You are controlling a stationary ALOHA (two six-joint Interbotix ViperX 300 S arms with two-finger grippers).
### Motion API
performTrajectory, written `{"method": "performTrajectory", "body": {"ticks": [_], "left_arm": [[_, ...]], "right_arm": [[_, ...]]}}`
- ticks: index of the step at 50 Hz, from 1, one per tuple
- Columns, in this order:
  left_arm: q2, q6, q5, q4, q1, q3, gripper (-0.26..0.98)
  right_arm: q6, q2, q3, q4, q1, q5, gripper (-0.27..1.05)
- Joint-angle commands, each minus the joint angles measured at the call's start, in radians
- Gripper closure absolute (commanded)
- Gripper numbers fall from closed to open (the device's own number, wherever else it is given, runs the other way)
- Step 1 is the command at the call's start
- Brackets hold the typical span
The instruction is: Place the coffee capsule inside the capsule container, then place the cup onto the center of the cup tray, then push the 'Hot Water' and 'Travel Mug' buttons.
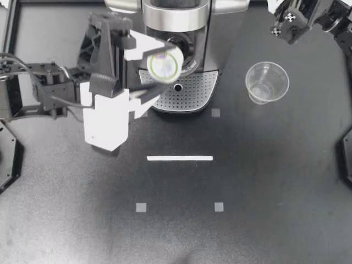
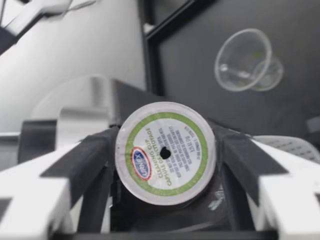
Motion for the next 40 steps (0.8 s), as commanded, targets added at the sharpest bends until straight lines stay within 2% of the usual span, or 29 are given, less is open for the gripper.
{"method": "performTrajectory", "body": {"ticks": [1, 8, 19, 27, 40], "left_arm": [[-0.015, -0.029, -0.005, 0.034, 0.009, -0.008, 0.27], [-0.005, -0.057, -0.006, 0.055, 0.012, -0.002, 0.27], [0.017, -0.057, -0.011, 0.057, 0.018, -0.003, 0.27], [0.038, -0.058, -0.011, 0.057, 0.044, -0.002, 0.27], [0.058, -0.061, -0.017, 0.057, 0.061, -0.003, 0.27]], "right_arm": [[-0.002, -0.014, -0.011, -0.002, 0.005, -0.005, 0.71], [-0.003, -0.015, -0.009, -0.002, 0.003, -0.005, 0.71], [-0.003, -0.017, 0.003, -0.002, 0.003, -0.011, 0.71], [-0.003, -0.018, 0.008, -0.002, 0.005, -0.017, 0.71], [-0.005, -0.017, 0.012, -0.002, 0.005, -0.018, 0.71]]}}
